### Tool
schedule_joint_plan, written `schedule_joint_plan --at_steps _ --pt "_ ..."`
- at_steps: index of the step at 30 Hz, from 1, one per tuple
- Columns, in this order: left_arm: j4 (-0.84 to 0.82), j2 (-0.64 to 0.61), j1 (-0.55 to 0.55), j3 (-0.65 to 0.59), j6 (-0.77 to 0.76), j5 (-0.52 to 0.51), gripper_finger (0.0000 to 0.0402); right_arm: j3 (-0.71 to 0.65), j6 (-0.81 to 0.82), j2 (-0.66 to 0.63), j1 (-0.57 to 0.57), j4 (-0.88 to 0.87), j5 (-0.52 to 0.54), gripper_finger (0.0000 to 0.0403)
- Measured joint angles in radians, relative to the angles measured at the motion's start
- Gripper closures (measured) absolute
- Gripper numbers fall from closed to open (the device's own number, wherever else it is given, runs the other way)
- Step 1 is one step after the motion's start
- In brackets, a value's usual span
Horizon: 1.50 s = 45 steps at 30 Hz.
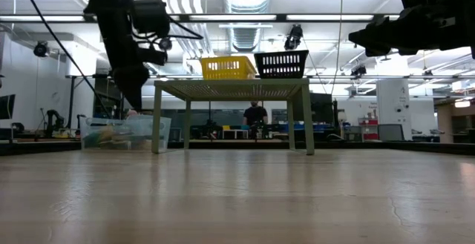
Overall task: Pick & Place Office Desk Supplies
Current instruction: Put the transparent bin on the shelf
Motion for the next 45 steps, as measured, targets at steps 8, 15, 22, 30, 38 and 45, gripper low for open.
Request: schedule_joint_plan --at_steps 8,15,22,30,38,45 --pt "0.012 0.056 0.032 0.006 0.019 -0.001 0.0168 0.0 0.0 0.0 0.0 0.0 0.0 0.0282" --pt "0.027 0.1 0.056 0.006 0.03 -0.001 0.0174 0.0 0.0 0.0 0.0 0.0 0.0 0.0282" --pt "0.047 0.142 0.076 0.006 0.049 -0.001 0.0187 0.0 0.0 0.0 0.0 0.0 0.0 0.0282" --pt "0.019 0.138 0.077 0.007 0.025 0.022 0.0239 0.0 0.0 0.0 0.0 0.0 0.0 0.0282" --pt "-0.023 0.136 0.077 0.01 0.018 0.066 0.0322 0.0 0.0 0.0 0.0 0.0 0.0 0.0282" --pt "-0.078 0.119 0.075 0.009 -0.01 0.165 0.0393 0.0 0.0 0.0 0.0 0.0 0.0 0.0282"
